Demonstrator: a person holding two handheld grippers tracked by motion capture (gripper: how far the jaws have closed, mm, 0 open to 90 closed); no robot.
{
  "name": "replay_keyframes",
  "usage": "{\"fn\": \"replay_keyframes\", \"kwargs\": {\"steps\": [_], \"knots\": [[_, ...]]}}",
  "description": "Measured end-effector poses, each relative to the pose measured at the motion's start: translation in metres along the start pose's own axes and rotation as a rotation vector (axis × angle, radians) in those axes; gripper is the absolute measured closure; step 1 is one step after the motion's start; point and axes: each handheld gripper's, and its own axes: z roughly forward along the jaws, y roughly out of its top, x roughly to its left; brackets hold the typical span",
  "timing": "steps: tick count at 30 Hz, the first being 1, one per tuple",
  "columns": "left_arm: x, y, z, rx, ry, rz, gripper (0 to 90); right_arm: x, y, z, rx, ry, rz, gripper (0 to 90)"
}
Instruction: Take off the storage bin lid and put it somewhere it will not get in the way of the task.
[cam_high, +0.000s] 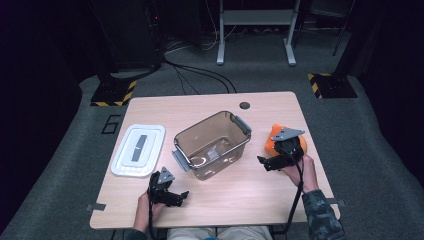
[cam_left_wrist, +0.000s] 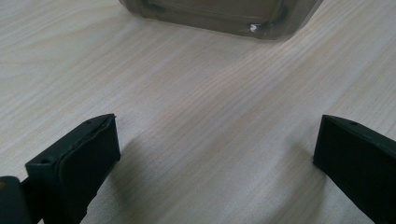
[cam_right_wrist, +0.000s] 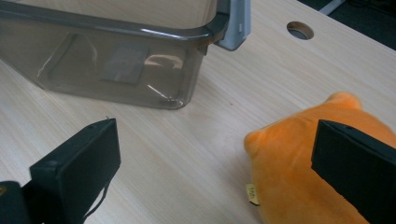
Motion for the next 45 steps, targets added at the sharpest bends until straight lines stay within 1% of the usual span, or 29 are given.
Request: {"fn": "replay_keyframes", "kwargs": {"steps": [2,3,4,6,8,9,10,14,15,16,17,20,21,22,23,24,28,29,31,32,34,36,37,39,40,42,43,44,45], "knots": [[0.0,0.0,0.0,0.0,0.0,0.0,0.0,-0.004,0.003,-0.002,0.013,-0.007,-0.001,0.4],[0.0,0.0,0.0,-0.004,-0.001,0.0,0.0,-0.008,0.004,-0.002,0.017,-0.01,-0.028,0.6],[0.0,0.0,0.0,0.0,0.0,0.0,0.0,-0.01,0.005,-0.002,0.015,-0.016,-0.015,0.3],[0.0,0.0,0.0,-0.001,0.0,0.0,0.0,-0.017,0.007,-0.002,0.032,-0.019,-0.026,0.1],[0.0,0.0,0.0,-0.003,-0.001,-0.001,0.0,-0.021,0.01,-0.001,0.036,-0.023,-0.018,0.0],[0.0,0.0,0.0,-0.001,0.0,0.0,0.0,-0.025,0.011,-0.001,0.045,-0.025,-0.039,0.0],[0.0,0.0,0.0,-0.001,0.0,-0.001,0.0,-0.026,0.012,-0.001,0.053,-0.032,-0.022,0.0],[0.0,0.0,0.0,-0.004,0.0,-0.004,0.0,-0.035,0.016,0.001,0.065,-0.051,-0.035,0.0],[0.0,0.0,0.0,-0.003,0.0,-0.004,0.0,-0.037,0.017,0.002,0.075,-0.058,-0.03,0.0],[0.0,0.0,0.0,-0.005,0.0,-0.011,0.0,-0.04,0.018,0.003,0.078,-0.062,-0.041,0.0],[-0.001,0.0,0.0,-0.006,0.0,-0.011,0.0,-0.043,0.019,0.004,0.087,-0.067,-0.05,0.0],[-0.001,0.0,0.0,-0.005,0.0,-0.011,0.0,-0.05,0.02,0.008,0.118,-0.085,-0.054,0.5],[-0.001,0.0,0.0,-0.005,0.0,-0.011,0.0,-0.053,0.02,0.009,0.12,-0.087,-0.063,0.9],[-0.001,0.0,0.0,-0.006,0.0,-0.011,0.0,-0.054,0.02,0.01,0.129,-0.085,-0.055,1.6],[0.0,0.0,0.0,-0.006,0.0,-0.011,0.0,-0.057,0.019,0.011,0.138,-0.08,-0.059,2.0],[0.0,0.0,0.0,-0.006,0.0,-0.011,0.0,-0.059,0.019,0.012,0.155,-0.075,-0.046,2.0],[-0.001,0.0,0.0,-0.005,0.0,-0.011,0.0,-0.07,0.015,0.021,0.177,-0.062,-0.059,3.1],[-0.001,0.0,0.001,-0.006,0.002,-0.012,0.0,-0.072,0.014,0.023,0.182,-0.062,-0.049,3.6],[-0.001,0.0,0.001,-0.006,0.002,-0.013,0.0,-0.078,0.011,0.027,0.193,-0.062,-0.055,6.0],[-0.001,0.0,0.0,-0.006,0.002,-0.012,0.0,-0.079,0.01,0.028,0.201,-0.062,-0.047,7.3],[-0.001,0.0,0.001,-0.006,0.002,-0.013,0.0,-0.083,0.007,0.031,0.196,-0.06,-0.039,11.6],[-0.001,0.0,0.001,-0.006,0.002,-0.012,0.0,-0.087,0.004,0.033,0.204,-0.049,-0.033,14.0],[-0.001,0.0,0.001,-0.007,0.002,-0.014,0.0,-0.089,0.002,0.034,0.212,-0.052,-0.048,15.1],[-0.001,0.0,0.001,-0.006,0.002,-0.014,0.0,-0.091,-0.001,0.035,0.232,-0.063,-0.068,22.3],[-0.001,0.0,0.001,-0.007,0.003,-0.013,0.1,-0.093,-0.003,0.035,0.233,-0.062,-0.066,26.7],[-0.001,0.0,0.0,-0.005,0.002,-0.012,0.0,-0.095,-0.004,0.036,0.229,-0.06,-0.041,33.6],[-0.001,0.0,0.001,-0.006,0.002,-0.013,0.0,-0.095,-0.005,0.037,0.24,-0.054,-0.044,36.5],[-0.001,0.0,0.0,-0.006,0.002,-0.013,0.0,-0.094,-0.006,0.039,0.252,-0.055,-0.033,39.9],[-0.001,0.0,0.0,-0.006,0.003,-0.013,0.1,-0.094,-0.006,0.04,0.258,-0.052,-0.04,43.0]]}}
